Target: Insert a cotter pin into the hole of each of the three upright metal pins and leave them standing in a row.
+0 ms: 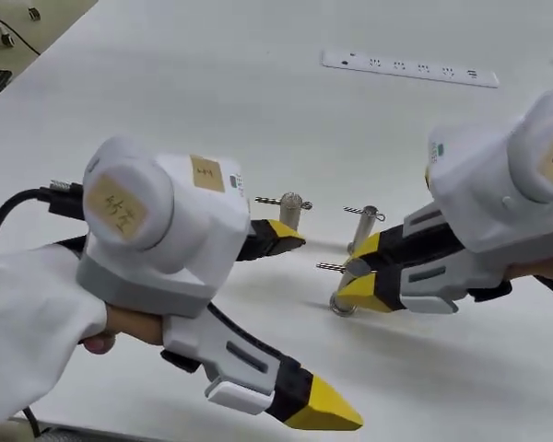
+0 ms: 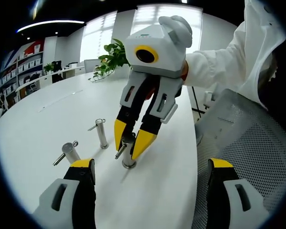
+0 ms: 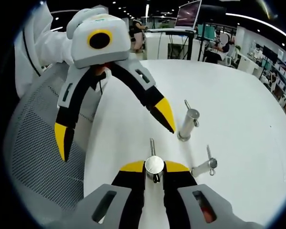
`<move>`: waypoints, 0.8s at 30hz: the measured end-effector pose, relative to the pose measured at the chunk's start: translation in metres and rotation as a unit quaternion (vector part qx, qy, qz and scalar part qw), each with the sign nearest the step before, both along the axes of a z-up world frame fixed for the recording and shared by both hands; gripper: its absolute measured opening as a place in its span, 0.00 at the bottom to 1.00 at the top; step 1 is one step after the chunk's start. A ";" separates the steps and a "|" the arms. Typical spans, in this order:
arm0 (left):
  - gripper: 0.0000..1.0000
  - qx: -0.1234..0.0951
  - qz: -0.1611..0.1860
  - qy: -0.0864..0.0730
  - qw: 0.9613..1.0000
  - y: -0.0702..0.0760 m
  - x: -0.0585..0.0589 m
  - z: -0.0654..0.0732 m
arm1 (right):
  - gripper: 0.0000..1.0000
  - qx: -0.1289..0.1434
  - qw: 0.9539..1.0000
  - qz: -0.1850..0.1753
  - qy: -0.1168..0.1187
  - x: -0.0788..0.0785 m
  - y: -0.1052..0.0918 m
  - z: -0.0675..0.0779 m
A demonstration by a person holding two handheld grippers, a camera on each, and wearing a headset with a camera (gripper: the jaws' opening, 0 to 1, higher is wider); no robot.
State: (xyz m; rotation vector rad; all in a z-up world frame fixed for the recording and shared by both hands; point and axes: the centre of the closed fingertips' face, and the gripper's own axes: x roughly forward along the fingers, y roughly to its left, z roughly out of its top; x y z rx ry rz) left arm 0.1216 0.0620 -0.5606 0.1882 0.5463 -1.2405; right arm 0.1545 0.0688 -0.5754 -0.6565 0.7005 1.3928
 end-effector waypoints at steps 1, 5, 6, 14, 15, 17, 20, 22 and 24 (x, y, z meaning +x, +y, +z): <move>0.97 0.000 0.000 0.001 1.000 0.001 0.000 0.000 | 0.08 0.000 1.000 -0.001 -0.001 0.000 0.000 0.000; 0.97 0.005 0.000 0.002 1.000 0.002 -0.001 -0.001 | 0.08 0.004 1.000 -0.002 -0.002 0.000 -0.005 0.002; 0.97 0.005 0.000 0.003 1.000 0.002 -0.001 -0.001 | 0.08 0.008 1.000 -0.003 -0.002 0.001 -0.008 0.005; 0.97 0.009 0.005 0.011 1.000 0.004 -0.002 -0.005 | 0.08 0.011 1.000 -0.022 -0.007 0.016 -0.041 0.014; 0.97 0.009 0.005 0.012 1.000 0.003 -0.002 -0.005 | 0.08 0.006 1.000 -0.023 -0.007 0.017 -0.046 0.014; 0.97 0.009 0.005 0.011 1.000 0.003 -0.002 -0.005 | 0.08 -0.009 1.000 -0.027 -0.014 0.022 -0.058 0.011; 0.97 0.010 0.004 0.012 1.000 0.002 -0.003 -0.004 | 0.08 -0.018 0.999 -0.035 -0.018 0.030 -0.072 0.010; 0.97 0.014 0.004 0.011 1.000 0.003 -0.003 -0.006 | 0.08 -0.016 0.999 -0.040 -0.019 0.034 -0.078 0.011; 0.97 0.022 0.001 0.012 1.000 0.004 -0.004 -0.010 | 0.08 -0.017 0.999 -0.043 -0.018 0.038 -0.082 0.013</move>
